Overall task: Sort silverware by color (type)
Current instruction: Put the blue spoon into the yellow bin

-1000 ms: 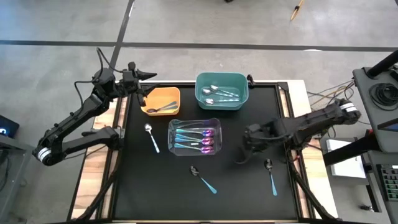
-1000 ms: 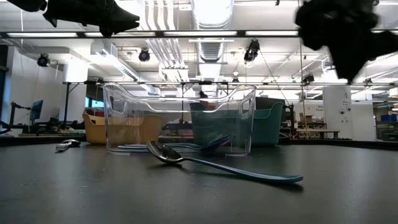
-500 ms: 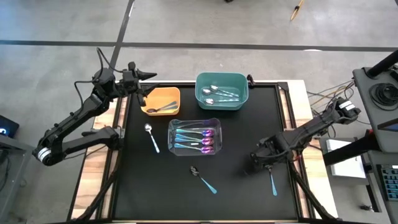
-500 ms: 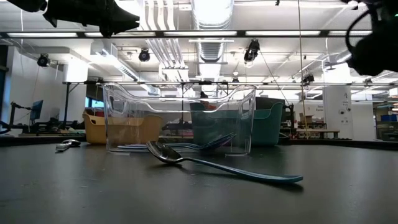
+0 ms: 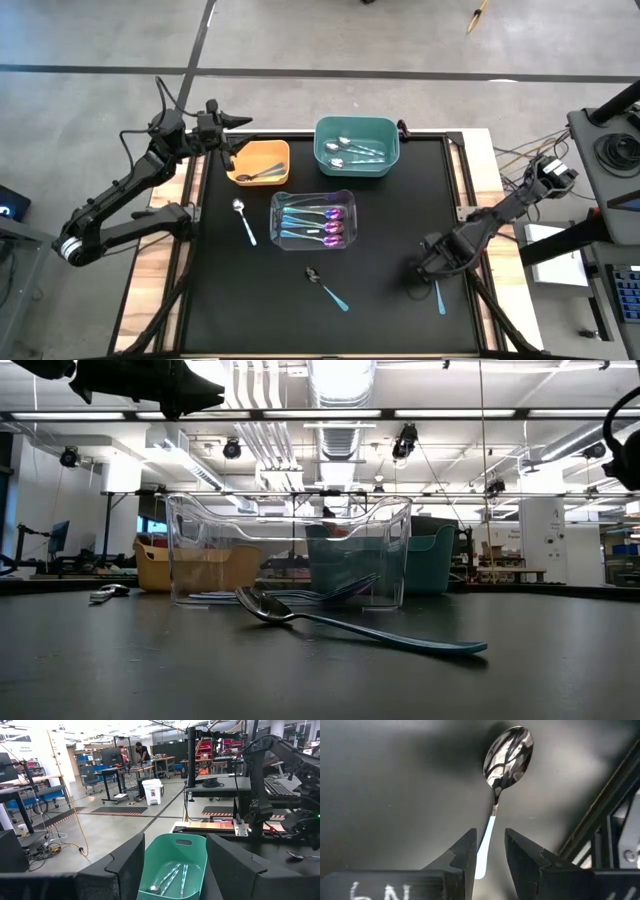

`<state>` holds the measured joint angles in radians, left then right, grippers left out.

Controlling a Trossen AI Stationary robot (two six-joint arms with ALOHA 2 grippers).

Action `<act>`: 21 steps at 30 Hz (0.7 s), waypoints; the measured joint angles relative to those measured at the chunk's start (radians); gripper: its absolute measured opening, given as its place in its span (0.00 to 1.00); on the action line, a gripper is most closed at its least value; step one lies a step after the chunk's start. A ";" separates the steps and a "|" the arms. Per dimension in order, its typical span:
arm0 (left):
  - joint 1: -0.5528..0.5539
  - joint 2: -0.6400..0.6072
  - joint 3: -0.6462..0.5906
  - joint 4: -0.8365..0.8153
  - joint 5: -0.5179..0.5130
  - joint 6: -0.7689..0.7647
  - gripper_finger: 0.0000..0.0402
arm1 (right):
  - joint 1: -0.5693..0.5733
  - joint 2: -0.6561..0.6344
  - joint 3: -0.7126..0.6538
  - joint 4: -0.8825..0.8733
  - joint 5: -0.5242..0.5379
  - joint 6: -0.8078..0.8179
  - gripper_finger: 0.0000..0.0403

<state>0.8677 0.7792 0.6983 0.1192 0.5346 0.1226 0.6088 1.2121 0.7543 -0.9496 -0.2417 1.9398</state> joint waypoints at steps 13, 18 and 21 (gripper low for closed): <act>0.000 0.000 0.000 0.000 0.000 0.000 0.48 | 0.018 0.032 -0.075 0.106 0.007 0.031 0.35; 0.000 0.000 0.000 0.000 0.000 0.000 0.48 | 0.018 0.102 -0.078 0.166 0.001 -0.020 0.39; 0.000 0.000 0.000 0.000 0.000 0.000 0.48 | 0.018 0.153 -0.078 0.183 -0.027 -0.051 0.38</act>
<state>0.8677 0.7792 0.6983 0.1194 0.5343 0.1226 0.6265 1.3652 0.6766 -0.7664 -0.2687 1.8893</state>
